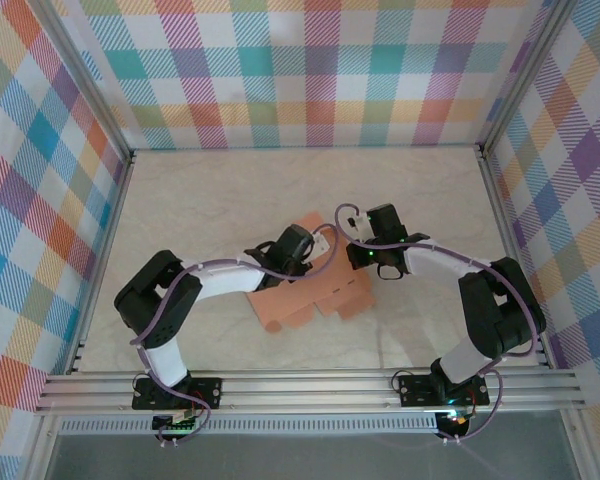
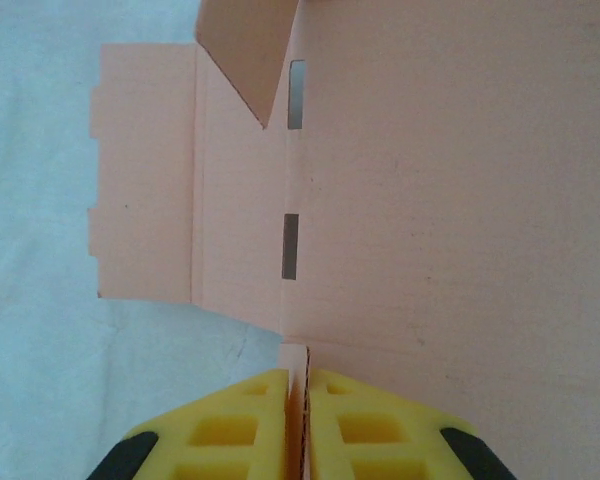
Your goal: Fold the paper box
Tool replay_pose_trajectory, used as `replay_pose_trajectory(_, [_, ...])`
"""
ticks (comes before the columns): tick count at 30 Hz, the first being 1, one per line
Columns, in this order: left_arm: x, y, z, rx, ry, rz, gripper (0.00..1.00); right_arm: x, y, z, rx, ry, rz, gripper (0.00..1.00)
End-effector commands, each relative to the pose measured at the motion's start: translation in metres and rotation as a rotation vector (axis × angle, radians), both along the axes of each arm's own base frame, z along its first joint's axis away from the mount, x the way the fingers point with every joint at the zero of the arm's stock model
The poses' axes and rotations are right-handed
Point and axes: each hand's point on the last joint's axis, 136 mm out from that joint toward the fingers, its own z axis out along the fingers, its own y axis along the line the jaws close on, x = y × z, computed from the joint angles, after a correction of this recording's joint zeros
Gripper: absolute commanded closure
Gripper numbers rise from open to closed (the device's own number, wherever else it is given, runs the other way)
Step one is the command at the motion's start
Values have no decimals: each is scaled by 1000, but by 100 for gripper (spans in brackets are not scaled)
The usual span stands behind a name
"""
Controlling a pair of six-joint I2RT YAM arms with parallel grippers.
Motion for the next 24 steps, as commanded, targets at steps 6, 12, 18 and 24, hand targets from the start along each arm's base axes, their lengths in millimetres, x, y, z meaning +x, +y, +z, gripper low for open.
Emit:
replay_pose_trajectory(6, [2,-18,-2,192,-238,-37,89,12,14,20,100,-36,1,99])
replay_pose_trajectory(12, [0,-22,7,125,-231,-28,88,12,13,20,95,-35,-3,99])
replay_pose_trajectory(18, [-8,-28,25,-163,-22,-34,80,12,12,22,89,-40,-2,99])
replay_pose_trajectory(24, [-5,-23,20,-167,40,-34,81,11,12,22,98,-38,-2,99])
